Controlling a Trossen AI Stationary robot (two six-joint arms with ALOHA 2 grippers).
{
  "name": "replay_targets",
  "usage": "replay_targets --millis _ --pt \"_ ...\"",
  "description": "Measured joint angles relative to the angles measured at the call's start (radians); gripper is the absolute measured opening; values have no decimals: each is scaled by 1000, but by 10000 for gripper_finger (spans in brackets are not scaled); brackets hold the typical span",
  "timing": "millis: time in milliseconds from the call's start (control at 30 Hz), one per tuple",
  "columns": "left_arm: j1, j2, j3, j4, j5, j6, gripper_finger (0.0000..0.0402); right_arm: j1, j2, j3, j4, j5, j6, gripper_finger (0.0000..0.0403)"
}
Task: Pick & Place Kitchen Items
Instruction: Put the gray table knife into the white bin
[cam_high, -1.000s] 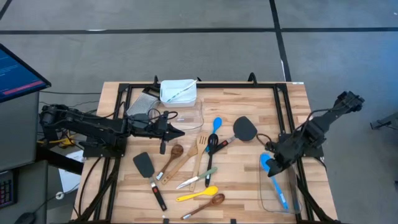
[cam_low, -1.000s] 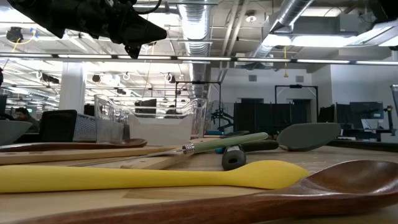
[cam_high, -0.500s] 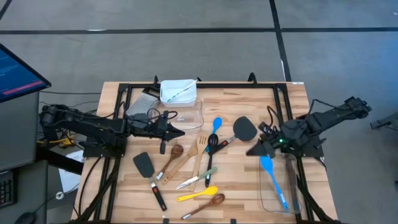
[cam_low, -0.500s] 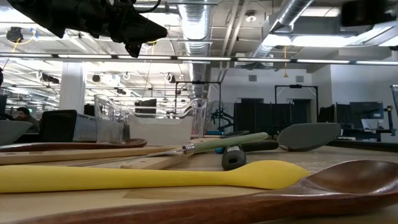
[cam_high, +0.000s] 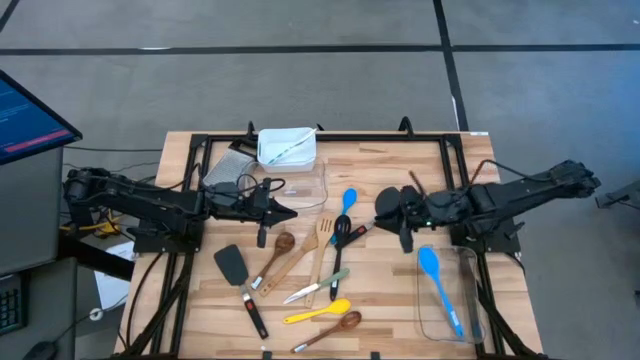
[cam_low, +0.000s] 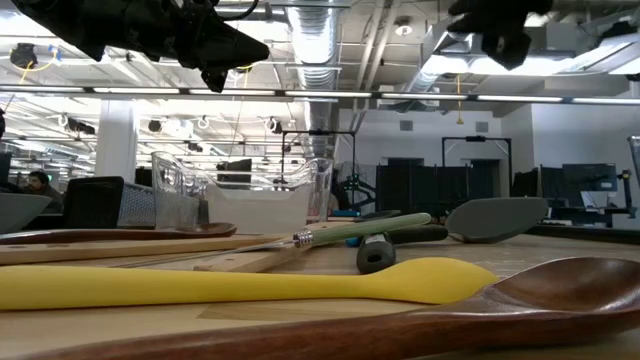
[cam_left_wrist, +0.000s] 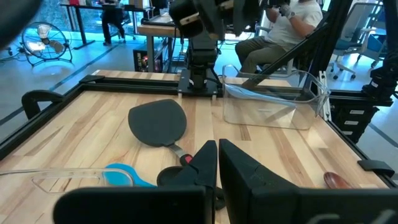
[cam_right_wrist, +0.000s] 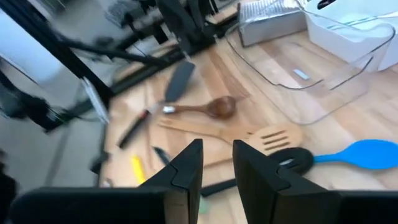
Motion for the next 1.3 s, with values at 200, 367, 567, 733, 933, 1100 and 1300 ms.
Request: replay_targets --millis 200,367,567,733,933,1100,1300 --pt "0 0 0 0 0 0 3 -30 113 -1 -2 0 -32 82" --pt "0 0 0 0 0 0 3 -43 224 -1 -1 0 -32 82" --pt "0 0 0 -1 0 0 3 -76 344 -2 17 -10 -31 82" --pt "0 0 0 -2 0 0 3 -103 401 -2 26 -15 -30 82" --pt "0 0 0 -2 0 0 3 -133 461 -2 28 -15 -30 82" --pt "0 0 0 -2 0 0 3 -153 506 -2 25 -15 -30 82" --pt "0 0 0 2 0 0 3 -172 530 -2 24 -38 11 82"
